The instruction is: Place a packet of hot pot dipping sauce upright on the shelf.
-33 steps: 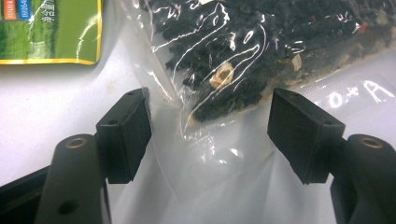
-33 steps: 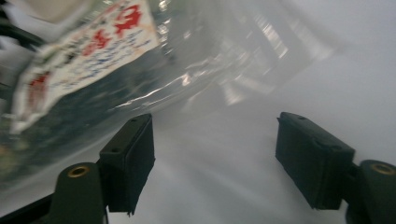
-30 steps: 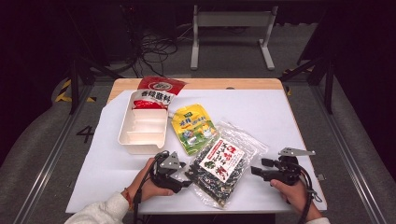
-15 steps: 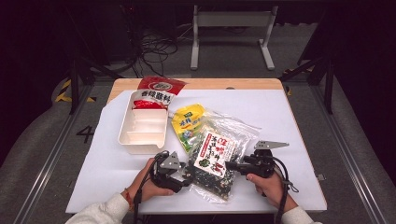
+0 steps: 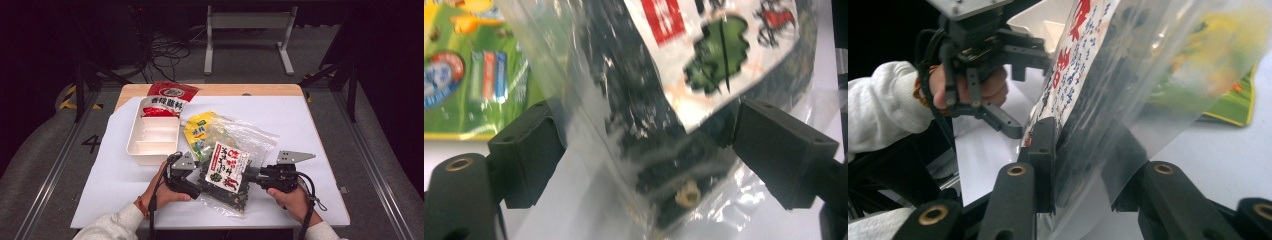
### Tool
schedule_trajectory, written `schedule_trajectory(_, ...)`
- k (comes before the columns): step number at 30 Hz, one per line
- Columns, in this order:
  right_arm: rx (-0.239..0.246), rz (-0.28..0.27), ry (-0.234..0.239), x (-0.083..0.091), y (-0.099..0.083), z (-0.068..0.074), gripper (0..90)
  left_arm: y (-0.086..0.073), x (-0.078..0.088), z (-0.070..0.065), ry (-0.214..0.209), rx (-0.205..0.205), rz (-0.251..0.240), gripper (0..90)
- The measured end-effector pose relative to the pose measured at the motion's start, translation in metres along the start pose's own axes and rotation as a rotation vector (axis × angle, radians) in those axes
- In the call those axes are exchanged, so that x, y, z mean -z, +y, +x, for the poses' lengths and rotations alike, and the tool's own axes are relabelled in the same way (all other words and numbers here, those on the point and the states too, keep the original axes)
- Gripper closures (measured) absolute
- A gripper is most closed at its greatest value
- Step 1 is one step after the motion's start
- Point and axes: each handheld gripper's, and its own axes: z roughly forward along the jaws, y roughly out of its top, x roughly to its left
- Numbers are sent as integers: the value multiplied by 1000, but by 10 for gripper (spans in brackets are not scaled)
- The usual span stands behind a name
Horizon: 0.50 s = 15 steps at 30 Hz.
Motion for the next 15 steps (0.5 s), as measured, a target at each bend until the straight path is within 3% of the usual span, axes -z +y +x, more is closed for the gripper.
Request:
schedule_trajectory(5, 62, -10, 5, 0, 4, 8, 709, 9, -3, 3, -34, 29, -39, 145)
schedule_trajectory(10, 109, -23, -5, 3, 10, 10, 721, 17, -6, 2, -46, 16, -62, 173)
schedule_trajectory(15, 132, -26, -11, 3, 13, 9, 724, 22, -6, 0, -67, -8, -75, 271)
